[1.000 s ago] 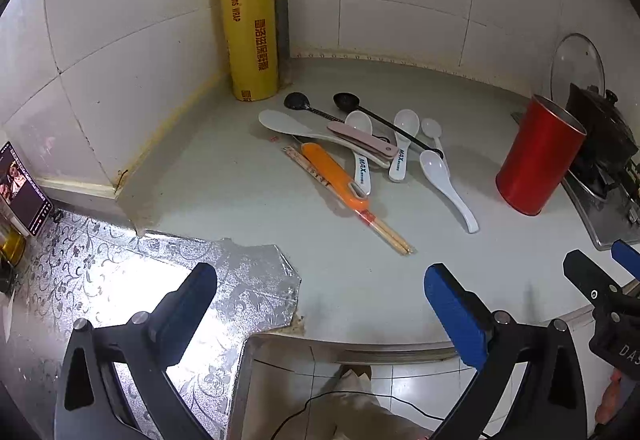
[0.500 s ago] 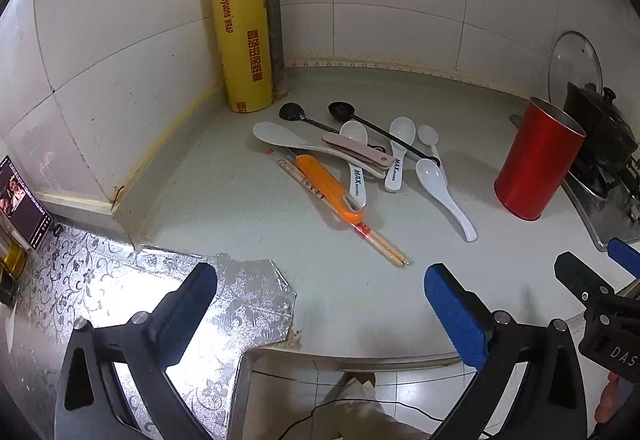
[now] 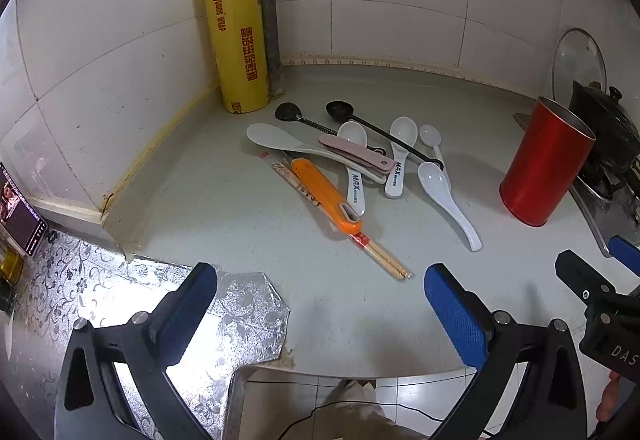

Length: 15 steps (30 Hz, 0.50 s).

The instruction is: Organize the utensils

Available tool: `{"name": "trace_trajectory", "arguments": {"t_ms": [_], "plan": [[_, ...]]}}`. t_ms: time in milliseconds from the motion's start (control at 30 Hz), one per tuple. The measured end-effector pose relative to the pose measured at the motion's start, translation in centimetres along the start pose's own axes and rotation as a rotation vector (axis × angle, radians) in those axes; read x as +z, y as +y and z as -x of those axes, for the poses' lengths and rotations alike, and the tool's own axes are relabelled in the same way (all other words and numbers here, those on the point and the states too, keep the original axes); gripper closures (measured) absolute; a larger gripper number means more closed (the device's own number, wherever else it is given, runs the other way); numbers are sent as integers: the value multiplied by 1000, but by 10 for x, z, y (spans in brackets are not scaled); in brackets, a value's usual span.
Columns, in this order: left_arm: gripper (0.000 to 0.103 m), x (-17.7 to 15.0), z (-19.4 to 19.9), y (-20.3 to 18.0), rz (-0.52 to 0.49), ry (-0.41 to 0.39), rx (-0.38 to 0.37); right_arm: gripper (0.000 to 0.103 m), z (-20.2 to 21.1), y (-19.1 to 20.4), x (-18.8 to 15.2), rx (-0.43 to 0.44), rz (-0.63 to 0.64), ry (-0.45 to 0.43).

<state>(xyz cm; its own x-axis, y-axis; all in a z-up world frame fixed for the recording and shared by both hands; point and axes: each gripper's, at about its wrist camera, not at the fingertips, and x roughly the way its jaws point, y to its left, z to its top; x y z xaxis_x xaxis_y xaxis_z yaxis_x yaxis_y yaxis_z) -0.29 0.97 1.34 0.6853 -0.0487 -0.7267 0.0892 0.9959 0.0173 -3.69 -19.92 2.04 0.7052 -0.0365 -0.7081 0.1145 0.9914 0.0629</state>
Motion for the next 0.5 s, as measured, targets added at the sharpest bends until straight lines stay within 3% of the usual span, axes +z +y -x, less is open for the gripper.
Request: {"name": "trace_trajectory", "arguments": {"t_ms": [500], "plan": [[0, 3, -10, -6, 14, 24, -8, 0, -7, -10, 3, -11, -1, 15]]}}
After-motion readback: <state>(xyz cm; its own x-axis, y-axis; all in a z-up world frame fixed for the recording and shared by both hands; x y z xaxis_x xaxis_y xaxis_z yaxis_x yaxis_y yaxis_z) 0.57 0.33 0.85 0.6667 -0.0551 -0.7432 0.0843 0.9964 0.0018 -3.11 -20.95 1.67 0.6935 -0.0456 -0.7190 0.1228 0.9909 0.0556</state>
